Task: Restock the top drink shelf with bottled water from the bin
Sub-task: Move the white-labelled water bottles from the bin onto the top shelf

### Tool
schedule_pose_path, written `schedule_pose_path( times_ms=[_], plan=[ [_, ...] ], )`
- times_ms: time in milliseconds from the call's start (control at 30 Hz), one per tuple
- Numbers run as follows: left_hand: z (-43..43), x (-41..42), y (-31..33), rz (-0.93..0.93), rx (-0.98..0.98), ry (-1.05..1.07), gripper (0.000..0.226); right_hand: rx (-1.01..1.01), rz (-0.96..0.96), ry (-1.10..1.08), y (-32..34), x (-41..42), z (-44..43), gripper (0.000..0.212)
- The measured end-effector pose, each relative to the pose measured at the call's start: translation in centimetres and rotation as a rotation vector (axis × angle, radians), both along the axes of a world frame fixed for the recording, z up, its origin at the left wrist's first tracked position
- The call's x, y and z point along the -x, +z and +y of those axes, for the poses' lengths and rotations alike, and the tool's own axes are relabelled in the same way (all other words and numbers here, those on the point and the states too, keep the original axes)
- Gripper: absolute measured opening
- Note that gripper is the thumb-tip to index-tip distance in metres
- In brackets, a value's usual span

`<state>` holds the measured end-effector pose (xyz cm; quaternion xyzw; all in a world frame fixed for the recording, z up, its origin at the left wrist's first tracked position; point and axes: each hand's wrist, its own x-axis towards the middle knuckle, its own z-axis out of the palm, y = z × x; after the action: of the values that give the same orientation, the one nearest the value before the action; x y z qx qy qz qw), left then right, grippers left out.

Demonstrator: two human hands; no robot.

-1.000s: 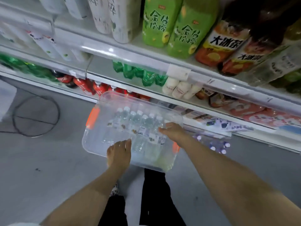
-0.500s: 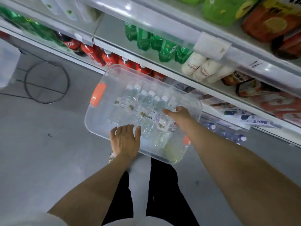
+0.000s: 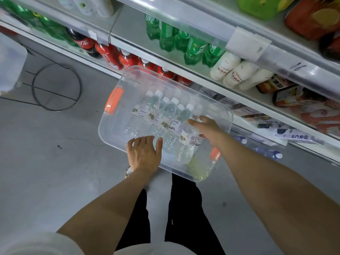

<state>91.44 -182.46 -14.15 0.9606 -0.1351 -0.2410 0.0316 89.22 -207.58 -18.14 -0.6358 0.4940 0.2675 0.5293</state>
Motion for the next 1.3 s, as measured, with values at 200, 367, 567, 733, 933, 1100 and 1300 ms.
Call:
schedule_pose_path(
  times_ms=[200,367,567,733,933,1100,1300],
  plan=[
    [0.1,0.0,-0.1,0.002,-0.024,-0.001,0.077,-0.101,-0.024,-0.074,-0.1,-0.1,-0.5,0.044],
    [0.0,0.0,0.0,0.008,-0.029,0.005,0.079,0.009,-0.024,0.050,0.3,-0.2,-0.2,0.081],
    [0.0,-0.1,-0.1,0.011,-0.047,-0.001,0.085,-0.127,-0.011,-0.098,0.2,-0.5,-0.2,0.043],
    [0.0,-0.1,0.0,0.025,-0.065,-0.004,0.083,-0.115,-0.030,-0.002,0.3,-0.4,-0.8,0.064],
    [0.0,0.0,0.0,0.038,-0.072,-0.010,0.082,-0.052,-0.074,0.115,0.0,0.2,-0.2,0.079],
    [0.1,0.0,0.0,0.043,-0.072,-0.017,0.083,-0.197,-0.126,-0.024,0.6,0.5,-0.3,0.058],
    [0.4,-0.5,0.8,0.115,0.045,0.015,0.088,-0.028,-0.191,-0.024,3.0,1.2,0.9,0.068]
  ],
)
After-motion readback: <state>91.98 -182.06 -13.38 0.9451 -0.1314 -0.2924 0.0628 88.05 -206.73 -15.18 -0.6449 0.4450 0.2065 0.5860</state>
